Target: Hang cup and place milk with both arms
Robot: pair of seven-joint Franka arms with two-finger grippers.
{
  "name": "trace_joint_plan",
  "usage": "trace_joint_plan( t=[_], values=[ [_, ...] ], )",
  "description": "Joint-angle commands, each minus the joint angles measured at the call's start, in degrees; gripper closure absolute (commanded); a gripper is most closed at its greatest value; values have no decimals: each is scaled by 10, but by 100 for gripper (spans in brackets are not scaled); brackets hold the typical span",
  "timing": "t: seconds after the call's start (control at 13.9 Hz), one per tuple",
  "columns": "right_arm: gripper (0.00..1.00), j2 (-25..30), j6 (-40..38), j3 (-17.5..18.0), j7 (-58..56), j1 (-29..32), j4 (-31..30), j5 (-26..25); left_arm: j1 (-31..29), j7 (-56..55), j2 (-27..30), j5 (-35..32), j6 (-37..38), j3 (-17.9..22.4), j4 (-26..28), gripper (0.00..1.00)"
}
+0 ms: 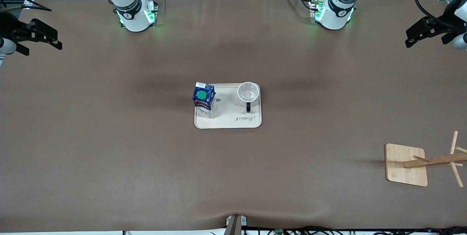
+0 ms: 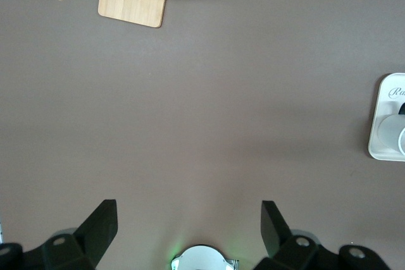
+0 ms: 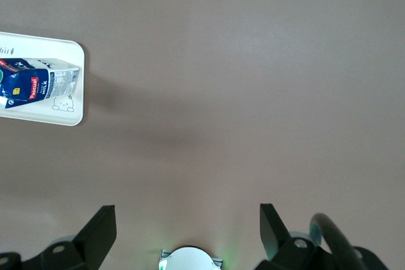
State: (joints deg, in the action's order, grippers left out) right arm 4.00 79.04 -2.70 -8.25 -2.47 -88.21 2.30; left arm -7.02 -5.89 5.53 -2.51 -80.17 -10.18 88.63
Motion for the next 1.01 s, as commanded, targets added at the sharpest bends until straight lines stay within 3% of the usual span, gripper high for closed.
trace_joint_plan(
  t=[0.0,0.29,0.5,0.58,0.79,0.94],
  values=[
    [0,11,-5,16,15,5,-4,-6,-4,7,1,9,1,0,-6,0],
    [0,9,-3,16,15,6,-3,-6,-1,-3,-12,-4,1,1,-19,0],
    [0,8,-2,14,15,6,-2,-6,5,0,-60,5,-1,-9,-29,0],
    [0,8,-3,14,15,6,-1,-5,16,-10,-83,5,-6,-31,-31,0],
    [0,8,-3,13,15,5,-1,-6,44,-89,-141,6,-59,-74,-10,0],
    [0,7,-1,11,15,6,-1,-4,77,-140,-165,7,-117,-80,17,0]
  ],
)
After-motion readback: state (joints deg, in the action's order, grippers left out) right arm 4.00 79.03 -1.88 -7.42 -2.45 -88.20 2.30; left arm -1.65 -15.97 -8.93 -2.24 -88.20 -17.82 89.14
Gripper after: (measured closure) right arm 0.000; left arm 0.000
